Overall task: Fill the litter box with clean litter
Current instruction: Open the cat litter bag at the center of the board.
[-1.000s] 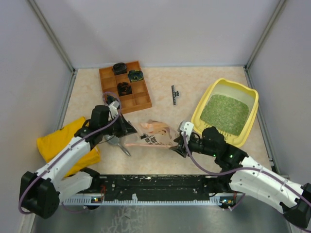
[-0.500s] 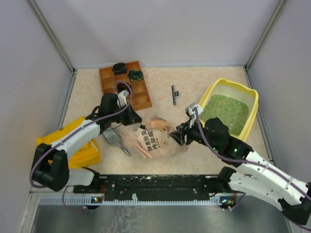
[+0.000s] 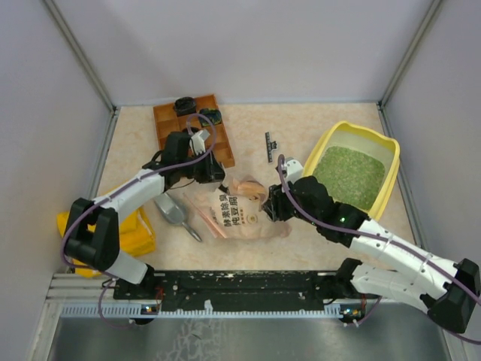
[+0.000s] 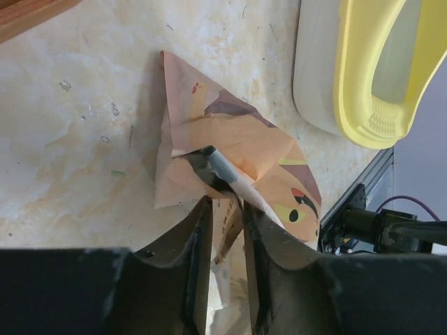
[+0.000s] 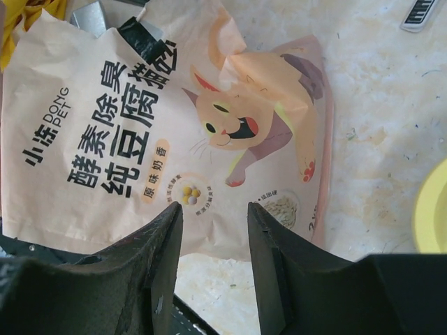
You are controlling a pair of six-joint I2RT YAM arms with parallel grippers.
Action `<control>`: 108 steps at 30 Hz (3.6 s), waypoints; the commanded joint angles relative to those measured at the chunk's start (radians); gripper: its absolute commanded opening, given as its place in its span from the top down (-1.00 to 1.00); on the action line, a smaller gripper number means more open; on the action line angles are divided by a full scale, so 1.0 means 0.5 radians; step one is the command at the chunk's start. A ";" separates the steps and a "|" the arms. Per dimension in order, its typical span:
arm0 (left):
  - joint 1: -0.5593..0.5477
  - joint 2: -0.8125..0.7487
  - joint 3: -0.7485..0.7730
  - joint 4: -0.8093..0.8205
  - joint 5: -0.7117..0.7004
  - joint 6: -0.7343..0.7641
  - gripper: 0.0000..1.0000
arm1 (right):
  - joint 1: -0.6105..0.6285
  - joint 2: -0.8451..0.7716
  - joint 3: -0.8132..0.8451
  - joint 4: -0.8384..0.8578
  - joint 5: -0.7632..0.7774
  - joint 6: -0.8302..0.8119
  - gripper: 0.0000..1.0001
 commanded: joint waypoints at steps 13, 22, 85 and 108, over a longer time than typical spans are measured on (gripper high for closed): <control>0.059 -0.409 -0.126 -0.514 -0.184 0.128 0.09 | 0.017 0.144 -0.045 0.178 -0.054 0.170 0.17; 0.275 -0.552 -0.167 -0.584 -0.115 0.136 -0.06 | 0.017 0.159 -0.038 0.142 -0.061 0.172 0.20; 0.317 -0.282 -0.474 0.201 0.482 -0.251 -0.10 | 0.016 0.380 -0.055 0.267 0.092 0.352 0.16; 0.326 -0.402 -0.698 1.502 0.996 -1.266 1.00 | 0.025 0.332 -0.295 0.361 0.134 0.511 0.22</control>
